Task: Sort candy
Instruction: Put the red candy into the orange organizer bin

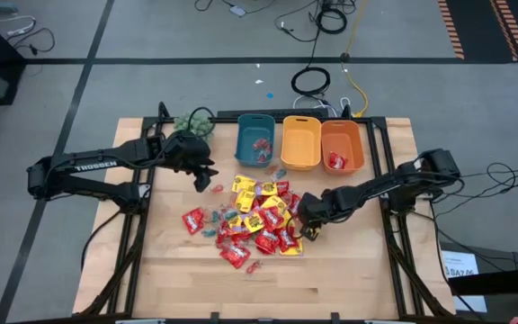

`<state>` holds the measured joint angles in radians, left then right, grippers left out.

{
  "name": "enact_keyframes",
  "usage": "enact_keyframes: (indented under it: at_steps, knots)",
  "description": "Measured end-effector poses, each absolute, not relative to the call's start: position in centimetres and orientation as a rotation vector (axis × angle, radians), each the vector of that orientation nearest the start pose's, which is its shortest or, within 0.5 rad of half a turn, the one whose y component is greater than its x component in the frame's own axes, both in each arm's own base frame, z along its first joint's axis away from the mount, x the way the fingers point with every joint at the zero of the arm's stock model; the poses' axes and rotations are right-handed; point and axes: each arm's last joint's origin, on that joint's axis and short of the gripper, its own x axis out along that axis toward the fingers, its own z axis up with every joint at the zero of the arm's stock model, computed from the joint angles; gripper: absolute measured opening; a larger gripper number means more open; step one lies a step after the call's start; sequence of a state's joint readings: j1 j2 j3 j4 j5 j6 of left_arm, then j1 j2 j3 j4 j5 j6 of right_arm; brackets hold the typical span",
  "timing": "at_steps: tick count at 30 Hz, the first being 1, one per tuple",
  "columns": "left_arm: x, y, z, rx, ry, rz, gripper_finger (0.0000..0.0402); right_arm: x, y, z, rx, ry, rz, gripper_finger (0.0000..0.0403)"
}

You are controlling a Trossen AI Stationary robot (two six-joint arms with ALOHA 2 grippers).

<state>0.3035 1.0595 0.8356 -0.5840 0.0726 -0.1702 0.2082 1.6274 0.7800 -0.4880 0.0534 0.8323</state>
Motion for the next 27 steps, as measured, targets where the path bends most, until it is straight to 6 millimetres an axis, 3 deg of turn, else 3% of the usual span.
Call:
enact_keyframes:
  at_steps: [4, 5, 11, 16, 22, 27]
  knots:
    - [20.1, 6.1, 26.8, -0.262, 0.783, 0.267, 0.0191, 24.4, 5.3, 14.8, 0.581, 1.316, -0.404, 0.0032]
    - [20.1, 6.1, 26.8, -0.264, 0.782, 0.269, 0.0191, 23.8, 5.2, 15.7, 0.595, 1.307, -0.404, 0.002]
    - [20.1, 6.1, 26.8, -0.264, 0.782, 0.269, 0.0191, 20.1, 3.9, 21.4, 0.732, 1.124, -0.509, 0.0032]
    - [20.1, 6.1, 26.8, -0.245, 0.785, 0.264, 0.0191, 16.8, 1.6, 24.7, 0.766, 0.856, -0.693, 0.0012]
    - [20.1, 6.1, 26.8, -0.239, 0.785, 0.261, 0.0191, 14.6, -1.4, 26.7, 0.766, 0.577, -0.911, 0.0011]
    - [20.1, 6.1, 26.8, -0.24, 0.785, 0.262, 0.0191, 14.2, -3.8, 26.9, 0.696, 0.543, -1.027, 0.0016]
